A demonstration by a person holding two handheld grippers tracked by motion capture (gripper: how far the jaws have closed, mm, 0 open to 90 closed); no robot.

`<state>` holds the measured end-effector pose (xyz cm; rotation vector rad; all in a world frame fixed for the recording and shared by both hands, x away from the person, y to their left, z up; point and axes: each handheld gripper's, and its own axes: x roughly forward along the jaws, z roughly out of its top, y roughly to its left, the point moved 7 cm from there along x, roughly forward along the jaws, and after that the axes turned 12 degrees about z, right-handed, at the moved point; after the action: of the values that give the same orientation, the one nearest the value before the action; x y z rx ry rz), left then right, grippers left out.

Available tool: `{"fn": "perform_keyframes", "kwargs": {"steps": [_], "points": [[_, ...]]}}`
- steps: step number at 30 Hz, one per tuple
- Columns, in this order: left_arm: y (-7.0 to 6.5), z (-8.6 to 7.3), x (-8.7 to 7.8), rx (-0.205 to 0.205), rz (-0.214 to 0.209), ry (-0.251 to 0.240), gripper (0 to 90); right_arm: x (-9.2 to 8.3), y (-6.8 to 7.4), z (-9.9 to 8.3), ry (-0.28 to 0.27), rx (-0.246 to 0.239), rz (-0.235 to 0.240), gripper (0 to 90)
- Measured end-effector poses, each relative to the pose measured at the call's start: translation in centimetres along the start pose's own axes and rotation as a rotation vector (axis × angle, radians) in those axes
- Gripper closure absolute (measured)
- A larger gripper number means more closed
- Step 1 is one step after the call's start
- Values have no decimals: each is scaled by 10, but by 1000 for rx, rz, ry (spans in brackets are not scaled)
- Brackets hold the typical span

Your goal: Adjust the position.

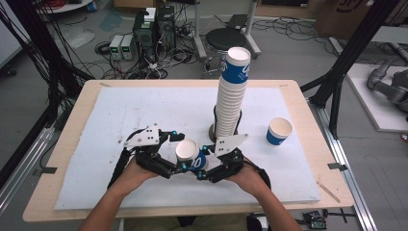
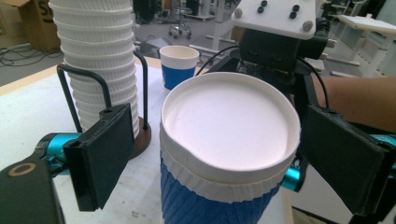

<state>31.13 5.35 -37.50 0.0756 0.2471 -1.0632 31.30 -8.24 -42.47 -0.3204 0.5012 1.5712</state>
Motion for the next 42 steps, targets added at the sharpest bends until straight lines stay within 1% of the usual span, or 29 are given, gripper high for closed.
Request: {"fn": "perform_keyframes", "kwargs": {"steps": [5,7,8,10,12,13,14,17,20,23,25,26,27,28,30,33,35,36,39,42], "points": [[2,1,-5,12,-18,20,108,-7,-3,-2,55,2,-6,346],[2,2,-5,12,-19,29,109,-10,-5,0,101,-10,-17,345],[3,2,-6,19,-18,36,109,-11,-6,0,125,-17,-24,345],[3,1,-5,20,-18,48,109,-14,-7,3,164,-28,-26,344],[4,-1,-5,32,-16,73,109,-16,-8,5,201,-32,-28,343],[4,-2,-5,35,-21,85,109,-16,-9,7,220,-42,-33,343],[4,-2,-4,33,-25,93,109,-16,-8,8,243,-45,-29,342],[5,-3,-2,44,-34,130,112,-15,-9,10,321,-60,-30,341],[7,-4,0,50,-42,164,117,-13,-9,13,384,-77,-26,340],[7,-4,0,55,-50,183,126,-9,-9,13,443,-88,-22,339],[7,-4,0,59,-58,196,133,-7,-8,14,457,-94,-6,339],[8,-5,0,60,-63,206,138,-6,-7,14,467,-91,-3,339],[8,-6,1,58,-63,210,148,-5,-7,14,474,-98,-3,339],[7,-7,1,57,-72,221,161,-5,-7,14,480,-100,-1,338],[6,-9,1,69,-97,238,192,-5,-6,15,481,-99,3,336],[5,-12,3,73,-115,263,239,-4,-4,15,481,-100,8,334],[4,-14,4,77,-133,273,286,-4,-4,15,479,-104,13,334],[4,-15,4,84,-135,279,287,-4,-4,15,481,-107,13,334],[4,-16,5,86,-140,286,292,-4,-4,13,490,-107,17,334],[4,-17,5,108,-147,292,301,-4,-4,13,495,-114,24,334]]}}
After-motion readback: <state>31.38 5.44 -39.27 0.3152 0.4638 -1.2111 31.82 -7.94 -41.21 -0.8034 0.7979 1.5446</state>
